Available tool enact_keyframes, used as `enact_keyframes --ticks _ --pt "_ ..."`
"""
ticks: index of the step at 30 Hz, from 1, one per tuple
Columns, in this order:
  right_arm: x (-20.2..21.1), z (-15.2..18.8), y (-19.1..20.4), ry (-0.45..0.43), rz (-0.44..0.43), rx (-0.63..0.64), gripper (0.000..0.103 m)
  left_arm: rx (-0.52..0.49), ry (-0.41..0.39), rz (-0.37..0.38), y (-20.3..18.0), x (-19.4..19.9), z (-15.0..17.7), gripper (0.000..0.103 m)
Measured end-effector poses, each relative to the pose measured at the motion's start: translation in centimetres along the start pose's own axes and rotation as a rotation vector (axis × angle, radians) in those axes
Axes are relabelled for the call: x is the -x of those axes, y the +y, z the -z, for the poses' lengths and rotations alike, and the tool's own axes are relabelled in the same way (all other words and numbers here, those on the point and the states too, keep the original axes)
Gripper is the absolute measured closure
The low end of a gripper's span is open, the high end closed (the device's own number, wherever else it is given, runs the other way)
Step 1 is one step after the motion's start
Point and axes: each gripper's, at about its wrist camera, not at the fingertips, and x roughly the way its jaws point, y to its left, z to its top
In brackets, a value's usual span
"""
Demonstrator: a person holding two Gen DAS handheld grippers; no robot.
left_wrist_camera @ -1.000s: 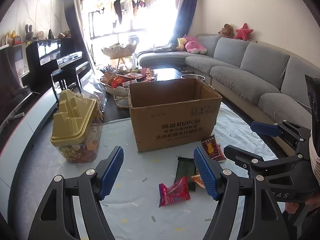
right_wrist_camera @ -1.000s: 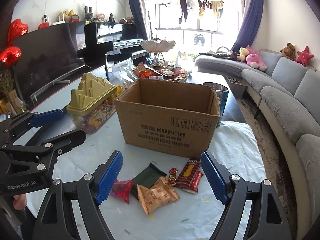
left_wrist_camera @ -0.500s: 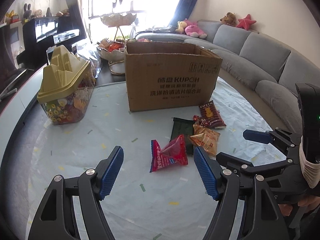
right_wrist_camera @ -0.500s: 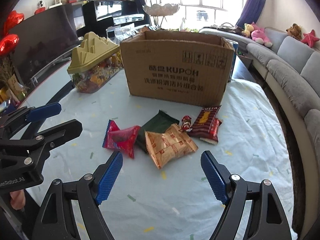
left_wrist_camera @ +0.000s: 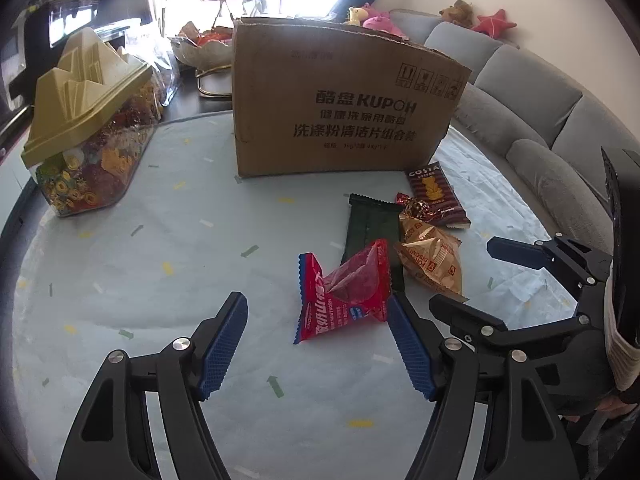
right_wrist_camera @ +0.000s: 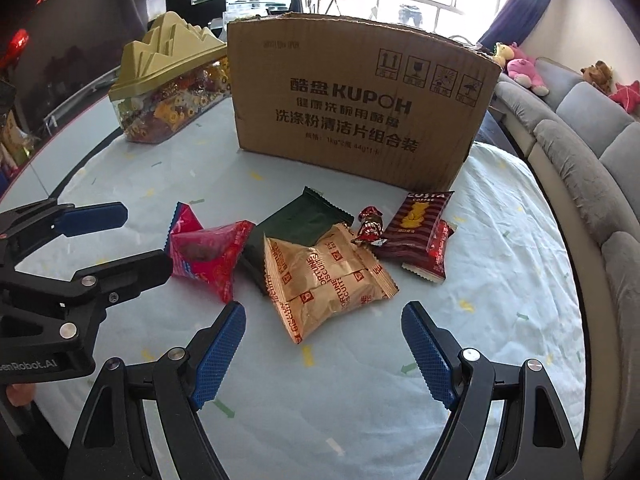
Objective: Organize snacks
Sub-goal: 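Move both tools back to the snacks on the table, then grasp the red candy bag with the left gripper while the right grasps the orange-brown biscuit pack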
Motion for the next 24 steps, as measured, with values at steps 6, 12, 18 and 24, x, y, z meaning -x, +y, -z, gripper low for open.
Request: enact_keyframes --ticks 6,12,18,24 --pt "-1.2 -0.5 -0.2 0.023 -0.002 0.001 0.022 0.047 0.035 0.032 0.7 -1.8 -0.4 0.034" --pt "-2.1 -1.3 -0.1 0.019 0.022 0.03 0.022 0.092 0.054 0.084 1.0 -3.0 -0.5 0.041" --pt "-2.9 -1.8 0.2 0.021 0.015 0.041 0.025 0.104 0.057 0.106 0.5 -3.4 -0.6 0.05" --pt "-3.2 -1.6 -0.1 0.031 0.0 0.021 0.042 0.126 0.072 0.135 0.3 -3.5 -0.5 0.062"
